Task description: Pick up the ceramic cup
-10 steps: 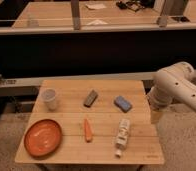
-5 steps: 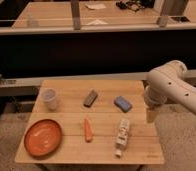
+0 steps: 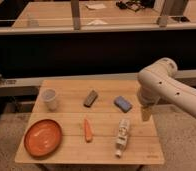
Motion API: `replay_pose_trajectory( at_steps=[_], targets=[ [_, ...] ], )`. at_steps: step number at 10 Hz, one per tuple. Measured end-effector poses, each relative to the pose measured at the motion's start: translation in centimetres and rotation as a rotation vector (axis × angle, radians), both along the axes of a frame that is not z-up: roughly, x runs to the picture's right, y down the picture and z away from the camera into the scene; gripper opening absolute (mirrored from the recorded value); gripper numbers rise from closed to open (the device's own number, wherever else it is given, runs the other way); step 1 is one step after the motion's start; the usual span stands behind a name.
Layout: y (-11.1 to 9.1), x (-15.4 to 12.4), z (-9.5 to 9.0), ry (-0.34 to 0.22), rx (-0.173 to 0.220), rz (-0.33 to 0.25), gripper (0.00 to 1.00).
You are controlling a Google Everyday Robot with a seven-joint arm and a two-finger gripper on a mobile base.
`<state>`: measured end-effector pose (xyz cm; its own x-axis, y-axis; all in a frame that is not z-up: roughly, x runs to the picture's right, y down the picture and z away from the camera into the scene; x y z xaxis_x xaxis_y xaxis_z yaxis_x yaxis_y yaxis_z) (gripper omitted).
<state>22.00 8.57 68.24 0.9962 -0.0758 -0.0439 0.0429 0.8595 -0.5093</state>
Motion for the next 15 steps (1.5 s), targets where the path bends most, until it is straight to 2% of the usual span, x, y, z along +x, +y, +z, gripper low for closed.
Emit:
replay_pose_trajectory(
  at_steps=[3, 6, 9, 13, 15],
  targets=[
    [-1.0, -4.1, 0.5, -0.012, 0.008, -0.04, 0.8],
    [-1.6, -5.4, 1.0, -0.021, 0.01, -0.077, 0.8],
    [-2.8, -9.3, 1.6, -0.046, 0.021, -0.122, 0.8],
    [-4.0, -11.2, 2.6, -0.068, 0.038, -0.158, 0.8],
    [-4.8, -13.6, 3.1, -0.087, 0.054, -0.181, 0.8]
  ],
)
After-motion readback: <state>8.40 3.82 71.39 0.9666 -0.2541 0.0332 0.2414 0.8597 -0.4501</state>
